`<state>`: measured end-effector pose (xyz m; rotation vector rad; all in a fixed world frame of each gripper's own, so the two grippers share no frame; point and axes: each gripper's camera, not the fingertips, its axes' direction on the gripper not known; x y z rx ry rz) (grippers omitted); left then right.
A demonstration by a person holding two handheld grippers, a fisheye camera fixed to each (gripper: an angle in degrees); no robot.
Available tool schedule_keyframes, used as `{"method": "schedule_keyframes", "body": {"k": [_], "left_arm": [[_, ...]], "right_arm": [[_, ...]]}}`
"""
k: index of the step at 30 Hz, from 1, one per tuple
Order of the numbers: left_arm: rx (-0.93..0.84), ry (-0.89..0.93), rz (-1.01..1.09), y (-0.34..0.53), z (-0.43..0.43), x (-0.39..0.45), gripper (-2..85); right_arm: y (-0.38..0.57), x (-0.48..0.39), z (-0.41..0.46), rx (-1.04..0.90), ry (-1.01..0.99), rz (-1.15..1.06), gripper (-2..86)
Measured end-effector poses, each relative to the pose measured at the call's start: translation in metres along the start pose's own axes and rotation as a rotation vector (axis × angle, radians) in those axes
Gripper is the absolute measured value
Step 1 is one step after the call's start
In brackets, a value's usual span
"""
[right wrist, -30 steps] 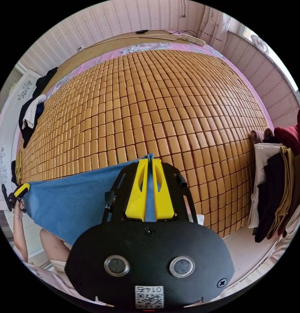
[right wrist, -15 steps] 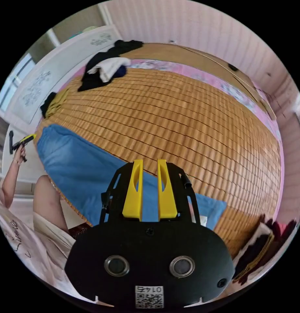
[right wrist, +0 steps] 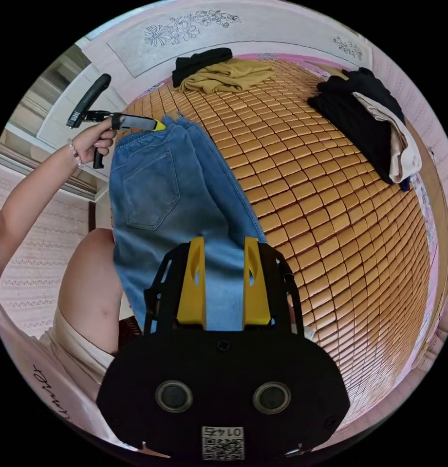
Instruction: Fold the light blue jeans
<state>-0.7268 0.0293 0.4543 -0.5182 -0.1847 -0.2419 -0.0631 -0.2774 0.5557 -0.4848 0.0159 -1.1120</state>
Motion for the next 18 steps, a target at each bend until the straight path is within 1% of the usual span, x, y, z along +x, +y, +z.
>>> {"method": "schedule_keyframes", "body": {"k": [1,3,5,9,12,16,18], "left_arm": [[0.012,-0.005,0.005,0.002,-0.004,-0.001,7.1],[0.058,-0.01,0.038,0.009,-0.02,-0.002,4.6],[0.071,-0.021,0.072,0.013,-0.031,-0.001,3.9],[0.142,-0.028,0.124,0.02,-0.061,0.004,3.0],[0.205,0.005,0.156,0.023,-0.085,0.008,3.1],[0.227,-0.007,0.17,0.017,-0.092,0.009,3.4],[0.233,0.044,0.129,0.008,-0.084,0.006,3.5]], "right_arm": [[-0.001,0.001,-0.002,0.011,0.004,0.008,8.2],[0.0,0.002,-0.018,0.086,0.012,0.014,2.4],[0.0,0.004,-0.028,0.113,0.011,0.016,0.1],[-0.002,0.012,-0.045,0.156,-0.065,0.021,-0.8],[-0.004,0.012,-0.058,0.173,-0.06,0.012,-0.9],[-0.008,0.012,-0.074,0.188,-0.063,0.011,-0.8],[-0.014,0.013,-0.079,0.189,-0.051,0.012,-0.8]]}}
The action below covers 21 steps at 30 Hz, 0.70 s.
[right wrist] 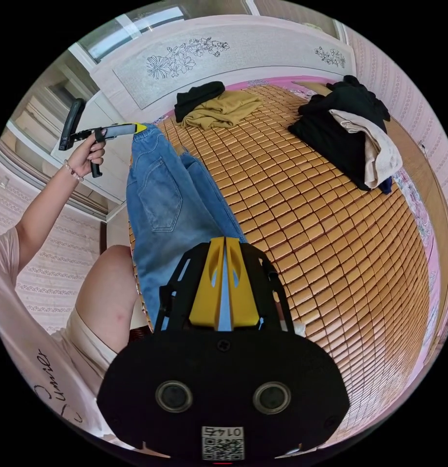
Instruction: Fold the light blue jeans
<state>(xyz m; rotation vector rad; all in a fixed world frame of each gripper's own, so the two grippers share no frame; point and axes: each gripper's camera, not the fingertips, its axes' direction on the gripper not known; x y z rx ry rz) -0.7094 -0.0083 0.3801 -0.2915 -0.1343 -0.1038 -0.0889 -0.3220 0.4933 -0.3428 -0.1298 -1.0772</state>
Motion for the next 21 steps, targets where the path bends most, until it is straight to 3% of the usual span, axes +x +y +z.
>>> {"method": "schedule_keyframes", "body": {"k": [11,17,21], "left_arm": [[-0.142,-0.124,-0.13,0.002,0.104,0.0,5.1],[-0.147,-0.207,-0.148,0.011,0.106,0.003,10.7],[-0.062,-0.249,0.095,0.04,0.066,0.051,10.0]], "right_arm": [[-0.016,0.008,0.048,-0.135,0.06,0.059,-0.8],[0.021,0.008,0.014,-0.04,0.112,0.117,0.2],[0.132,0.032,-0.049,0.077,0.094,0.317,4.7]]}}
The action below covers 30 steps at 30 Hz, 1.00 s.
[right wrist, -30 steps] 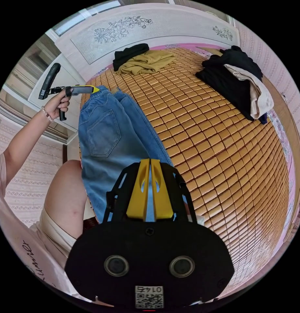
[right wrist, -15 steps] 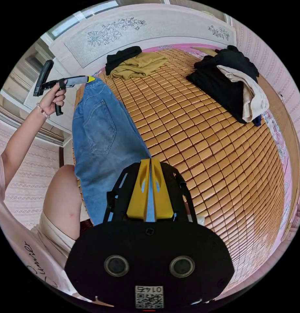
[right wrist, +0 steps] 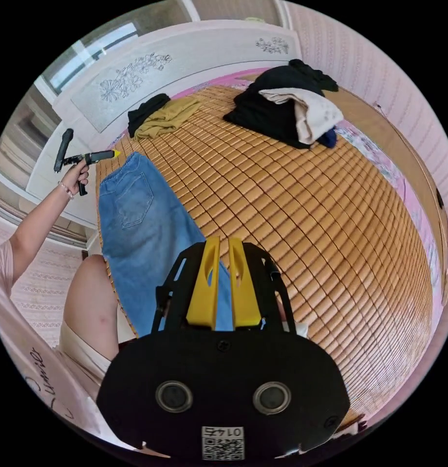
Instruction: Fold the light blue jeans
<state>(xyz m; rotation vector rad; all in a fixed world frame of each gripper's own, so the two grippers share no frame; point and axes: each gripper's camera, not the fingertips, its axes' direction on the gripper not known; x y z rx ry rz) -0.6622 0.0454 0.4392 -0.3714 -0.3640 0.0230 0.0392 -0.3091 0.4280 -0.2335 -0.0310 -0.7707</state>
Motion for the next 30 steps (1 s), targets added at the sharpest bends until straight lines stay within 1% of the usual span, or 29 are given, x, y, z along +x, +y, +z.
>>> {"method": "schedule_keyframes", "body": {"k": [1,3,4,6,7,9,11,12,14,17,19,21,24,27,30], "left_arm": [[0.005,0.018,0.046,0.006,-0.006,0.011,9.9],[-0.006,0.143,0.236,0.038,-0.021,0.068,9.6],[-0.019,0.166,0.283,0.047,-0.022,0.086,9.6],[-0.056,0.258,0.43,0.082,-0.025,0.157,9.0],[-0.063,0.292,0.469,0.091,-0.026,0.175,8.9],[-0.12,0.402,0.612,0.123,-0.021,0.245,8.8],[-0.154,0.477,0.629,0.142,-0.015,0.289,8.8],[-0.175,0.536,0.628,0.151,-0.011,0.315,8.8],[-0.185,0.59,0.641,0.164,-0.005,0.351,8.8],[-0.21,0.561,0.719,0.181,0.01,0.403,8.7],[-0.235,0.53,0.776,0.19,0.02,0.426,8.6],[-0.255,0.467,0.815,0.199,0.029,0.444,8.6],[-0.292,0.462,0.804,0.205,0.037,0.454,8.5],[-0.315,0.474,0.779,0.208,0.043,0.459,8.4],[-0.296,0.465,0.79,0.215,0.042,0.467,8.3]], "right_arm": [[0.019,0.011,-0.008,0.004,0.01,0.042,5.6],[0.102,0.055,-0.038,0.002,0.113,0.261,7.3],[0.124,0.065,-0.045,0.002,0.147,0.319,7.6],[0.204,0.101,-0.065,-0.045,0.268,0.535,8.2],[0.221,0.109,-0.068,-0.053,0.277,0.58,8.3],[0.276,0.138,-0.078,-0.058,0.212,0.745,8.7],[0.301,0.152,-0.086,-0.028,0.21,0.828,9.6],[0.311,0.157,-0.09,-0.004,0.248,0.863,10.1],[0.318,0.165,-0.093,0.017,0.301,0.895,10.4],[0.317,0.178,-0.082,-0.01,0.336,0.923,9.6],[0.312,0.181,-0.071,-0.072,0.357,0.926,6.1],[0.303,0.173,-0.065,-0.116,0.455,0.859,1.6],[0.298,0.17,-0.062,-0.146,0.552,0.804,0.0],[0.301,0.174,-0.062,-0.115,0.523,0.851,0.1],[0.302,0.174,-0.066,-0.116,0.507,0.867,1.5]]}}
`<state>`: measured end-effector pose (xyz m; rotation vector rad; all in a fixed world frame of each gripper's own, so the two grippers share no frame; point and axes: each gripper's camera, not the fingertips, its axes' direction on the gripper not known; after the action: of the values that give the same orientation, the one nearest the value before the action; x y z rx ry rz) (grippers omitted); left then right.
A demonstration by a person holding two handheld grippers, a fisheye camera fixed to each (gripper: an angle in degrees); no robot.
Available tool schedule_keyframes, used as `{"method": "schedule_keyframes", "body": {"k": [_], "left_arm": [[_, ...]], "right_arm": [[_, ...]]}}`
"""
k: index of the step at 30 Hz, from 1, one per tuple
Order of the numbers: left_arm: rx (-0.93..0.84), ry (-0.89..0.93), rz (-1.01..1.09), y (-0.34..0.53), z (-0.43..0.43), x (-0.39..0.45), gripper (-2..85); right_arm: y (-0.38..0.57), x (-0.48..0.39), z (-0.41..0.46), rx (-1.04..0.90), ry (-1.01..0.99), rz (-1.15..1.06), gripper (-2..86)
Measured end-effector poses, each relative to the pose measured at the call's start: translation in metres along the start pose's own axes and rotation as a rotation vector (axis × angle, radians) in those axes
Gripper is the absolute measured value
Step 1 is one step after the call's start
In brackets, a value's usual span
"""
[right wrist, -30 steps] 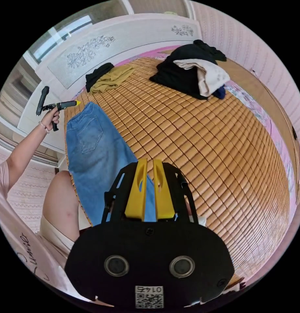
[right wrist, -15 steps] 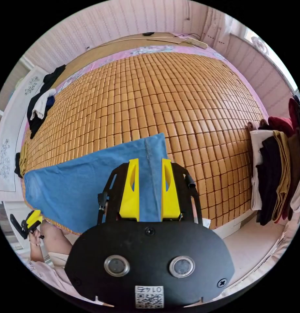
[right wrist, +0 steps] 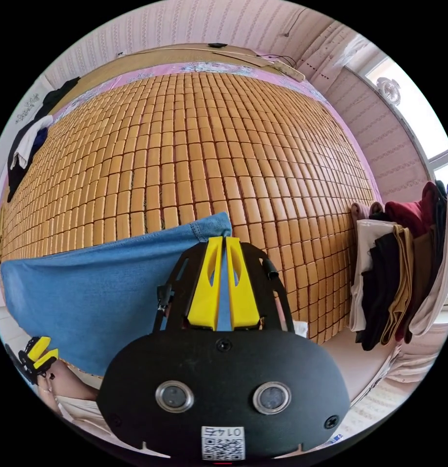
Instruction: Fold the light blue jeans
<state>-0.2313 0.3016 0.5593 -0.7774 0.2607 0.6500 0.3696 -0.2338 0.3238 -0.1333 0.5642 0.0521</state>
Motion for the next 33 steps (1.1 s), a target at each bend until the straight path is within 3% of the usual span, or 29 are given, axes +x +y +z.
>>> {"method": "schedule_keyframes", "body": {"k": [5,11,15,18,26,30,33], "left_arm": [[0.093,-0.052,0.081,0.0,-0.011,0.033,8.0],[0.114,0.007,0.178,-0.006,0.018,0.07,7.0],[0.031,-0.05,0.194,-0.009,0.047,0.082,4.0],[0.029,-0.03,0.193,-0.01,0.052,0.083,3.7],[0.048,-0.022,0.221,-0.007,0.061,0.088,0.5],[0.058,-0.019,0.234,-0.006,0.064,0.089,0.1],[0.073,-0.005,0.234,-0.003,0.061,0.087,3.3]], "right_arm": [[0.029,-0.005,-0.042,0.162,0.007,0.007,2.5],[0.046,-0.135,-0.056,0.098,-0.337,-0.529,-0.6],[0.029,-0.242,-0.041,0.068,-0.28,-0.827,-0.9],[0.017,-0.277,-0.023,0.044,-0.172,-0.919,-1.0],[-0.009,-0.292,-0.012,-0.064,0.008,-1.002,-1.0],[-0.017,-0.286,0.004,-0.103,-0.009,-0.978,-0.9],[-0.008,-0.257,0.007,-0.027,-0.098,-0.909,-1.0]]}}
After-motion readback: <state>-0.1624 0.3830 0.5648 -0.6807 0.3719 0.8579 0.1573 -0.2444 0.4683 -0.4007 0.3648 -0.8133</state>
